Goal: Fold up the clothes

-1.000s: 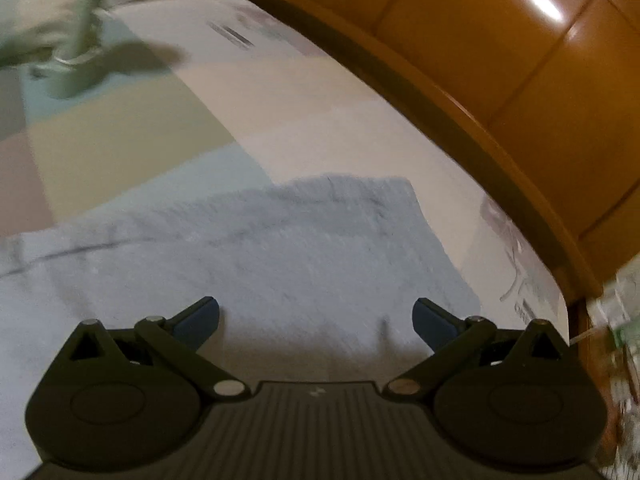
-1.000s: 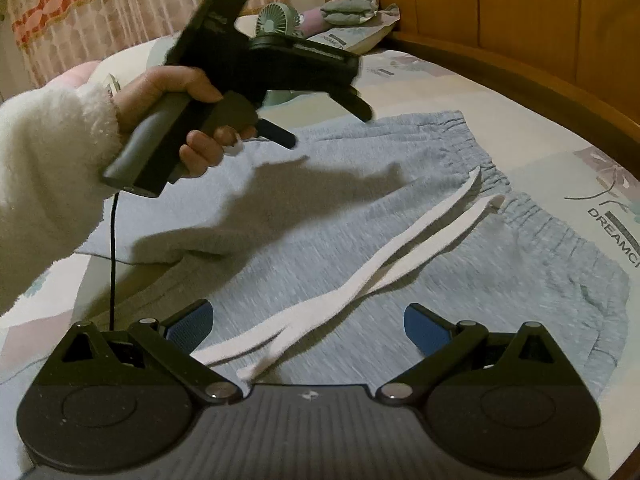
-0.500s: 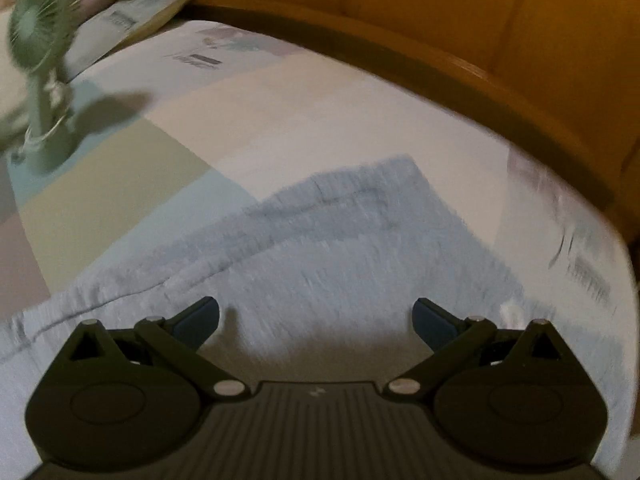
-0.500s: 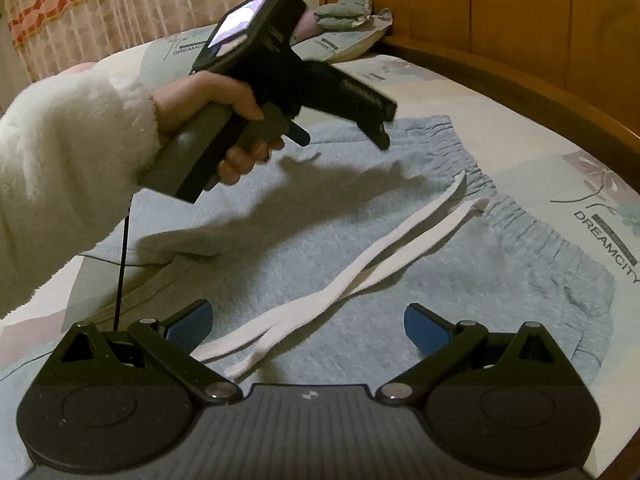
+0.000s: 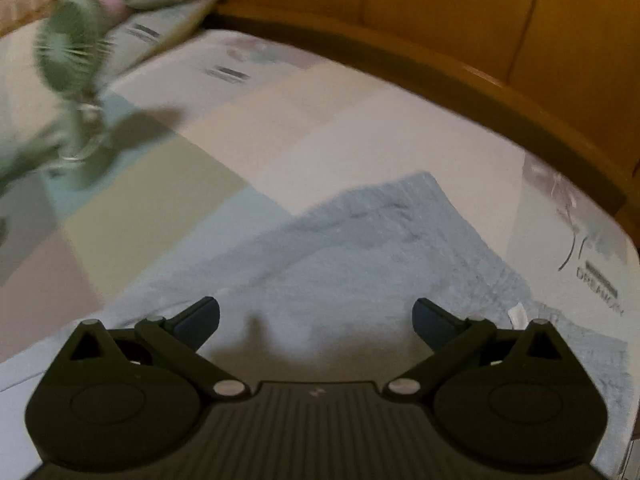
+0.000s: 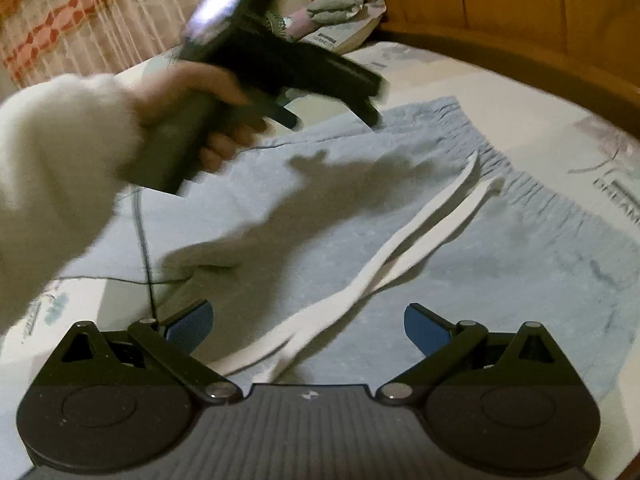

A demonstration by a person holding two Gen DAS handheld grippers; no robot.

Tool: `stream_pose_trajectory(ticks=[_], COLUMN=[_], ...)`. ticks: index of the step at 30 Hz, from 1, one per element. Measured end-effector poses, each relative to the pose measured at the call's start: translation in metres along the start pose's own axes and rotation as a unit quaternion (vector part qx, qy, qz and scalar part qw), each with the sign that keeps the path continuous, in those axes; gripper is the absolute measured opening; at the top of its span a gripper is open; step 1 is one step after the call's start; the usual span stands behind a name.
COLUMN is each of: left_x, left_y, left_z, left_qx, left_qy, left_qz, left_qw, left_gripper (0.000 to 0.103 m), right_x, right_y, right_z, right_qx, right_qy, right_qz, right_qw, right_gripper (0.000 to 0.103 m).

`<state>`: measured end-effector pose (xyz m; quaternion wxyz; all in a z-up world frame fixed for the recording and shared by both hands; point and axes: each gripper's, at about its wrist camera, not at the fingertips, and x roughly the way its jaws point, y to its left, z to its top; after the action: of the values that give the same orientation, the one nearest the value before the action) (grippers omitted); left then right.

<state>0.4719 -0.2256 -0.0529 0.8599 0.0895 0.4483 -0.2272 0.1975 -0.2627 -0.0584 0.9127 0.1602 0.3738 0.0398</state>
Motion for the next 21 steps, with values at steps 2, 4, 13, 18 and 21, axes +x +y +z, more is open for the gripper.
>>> stream_pose_trajectory(ticks=[2,4,13,18,21], left_x=[-0.016,-0.027,-0.038,-0.037,-0.033], left_y=[0.017,0.036,0.101,0.114,0.116], left_z=[-0.005,-0.017,-0.102,-0.133,-0.144], left_qx=[-0.005,-0.011,-0.055,-0.085,-0.071], left_qy=[-0.001,-0.001,-0.018,-0.04,-0.042], left_qz=[0.019,0.04,0.093,0.079,0.079], left_qw=[0.9998,0.9991,0.9939,0.9924,0.9935], left_gripper=[0.102,0.102,0.102,0.102,0.102], right_x=[0.004,0.007,0.014,0.011,0.016], right_y=[0.0,-0.001,-0.005,-0.012,-0.015], right_z=[0.0,0.0,-0.001,-0.001,-0.001], right_qx=[0.007,0.012,0.016,0.027,0.038], right_qy=[0.001,-0.001,0.004,-0.002,0.007], right_qz=[-0.007,-0.014,-0.033,-0.042,-0.036], right_qw=[1.0,1.0,0.999,0.999,0.999], right_gripper=[0.103,0.103,0.103,0.103,0.103])
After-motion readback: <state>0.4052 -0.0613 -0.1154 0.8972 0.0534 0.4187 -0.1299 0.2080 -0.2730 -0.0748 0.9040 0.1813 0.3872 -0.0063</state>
